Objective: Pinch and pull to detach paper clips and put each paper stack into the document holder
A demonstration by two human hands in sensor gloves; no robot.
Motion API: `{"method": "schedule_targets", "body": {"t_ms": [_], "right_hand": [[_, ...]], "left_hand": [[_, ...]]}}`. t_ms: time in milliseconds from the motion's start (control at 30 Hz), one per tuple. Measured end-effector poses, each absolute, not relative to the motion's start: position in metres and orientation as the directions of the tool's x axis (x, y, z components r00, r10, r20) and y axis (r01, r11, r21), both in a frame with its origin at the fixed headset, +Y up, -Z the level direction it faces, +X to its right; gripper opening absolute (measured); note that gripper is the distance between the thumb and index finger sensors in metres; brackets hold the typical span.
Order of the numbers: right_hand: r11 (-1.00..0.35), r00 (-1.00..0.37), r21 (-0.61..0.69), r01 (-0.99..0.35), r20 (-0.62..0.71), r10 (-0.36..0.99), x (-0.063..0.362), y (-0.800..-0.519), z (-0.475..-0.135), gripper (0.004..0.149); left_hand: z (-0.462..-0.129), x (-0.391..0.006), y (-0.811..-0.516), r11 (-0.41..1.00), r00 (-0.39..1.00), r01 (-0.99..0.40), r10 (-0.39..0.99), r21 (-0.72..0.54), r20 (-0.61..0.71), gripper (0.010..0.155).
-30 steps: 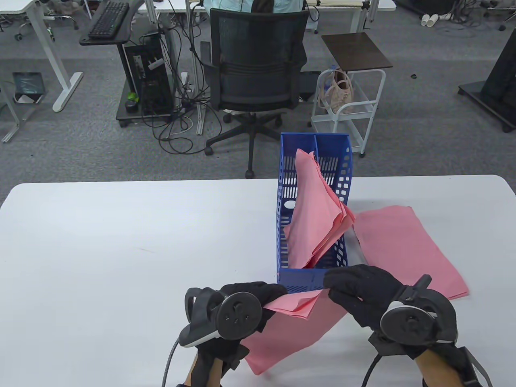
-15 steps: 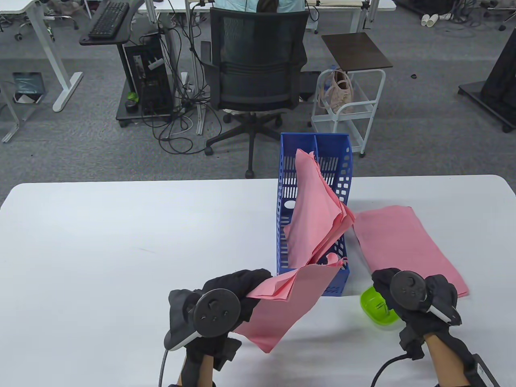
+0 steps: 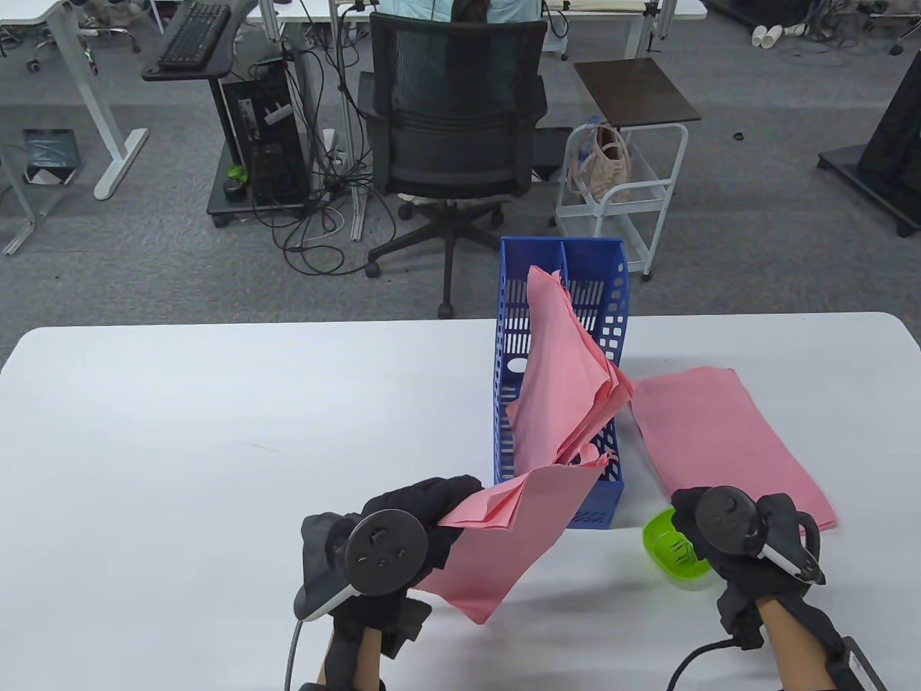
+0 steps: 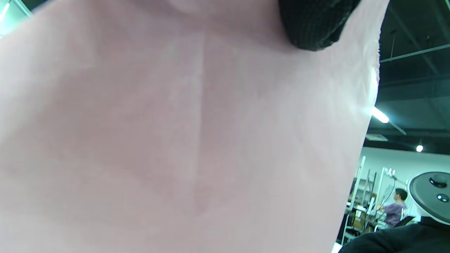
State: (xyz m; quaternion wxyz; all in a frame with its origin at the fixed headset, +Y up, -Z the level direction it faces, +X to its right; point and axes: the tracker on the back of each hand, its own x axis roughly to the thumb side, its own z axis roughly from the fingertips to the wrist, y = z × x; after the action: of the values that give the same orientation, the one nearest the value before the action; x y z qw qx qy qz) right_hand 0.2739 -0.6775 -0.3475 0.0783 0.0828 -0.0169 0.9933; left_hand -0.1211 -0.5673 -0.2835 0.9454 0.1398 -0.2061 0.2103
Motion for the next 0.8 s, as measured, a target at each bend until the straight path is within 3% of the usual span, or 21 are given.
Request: {"method": "schedule_targets", "body": {"t_ms": [167, 300, 433, 533, 633, 800], "right_hand": [[-0.94, -0.877, -0.003, -0.342, 0.361, 0.318, 0.253, -0.656, -0.337, 0.06], [-0.865, -0.71, 0.153, -0.478, 0.513, 0.483, 0.229, -0.645, -0.334, 0.079], [-0.724, -0.484, 0.32, -0.611, 0.573, 0.661, 0.213, -0.642, -0.336, 0.086], [-0.666, -0.384, 0.413, -0.622, 0.58, 0.718, 0.204, -0.641, -0.338, 0.084], [-0.703, -0.387, 0.425, -0.571, 0.615, 0.687, 0.197, -0.639, -0.336, 0.08], [-0.675, -0.343, 0.44, -0.592, 0.621, 0.705, 0.194, -0.639, -0.331, 0.054]], "left_hand": [[-0.289, -0.127, -0.572, 0.789, 0.728, -0.598, 0.463, 0.139, 0.505, 0.04], [-0.296, -0.13, -0.578, 0.717, 0.617, -0.696, 0.57, 0.038, 0.542, 0.04], [-0.3, -0.131, -0.581, 0.689, 0.555, -0.724, 0.616, -0.04, 0.558, 0.04], [-0.301, -0.13, -0.581, 0.687, 0.533, -0.724, 0.619, -0.068, 0.577, 0.04], [-0.301, -0.129, -0.582, 0.689, 0.514, -0.717, 0.624, -0.104, 0.589, 0.04], [-0.302, -0.129, -0.582, 0.703, 0.527, -0.701, 0.622, -0.117, 0.579, 0.04]]}}
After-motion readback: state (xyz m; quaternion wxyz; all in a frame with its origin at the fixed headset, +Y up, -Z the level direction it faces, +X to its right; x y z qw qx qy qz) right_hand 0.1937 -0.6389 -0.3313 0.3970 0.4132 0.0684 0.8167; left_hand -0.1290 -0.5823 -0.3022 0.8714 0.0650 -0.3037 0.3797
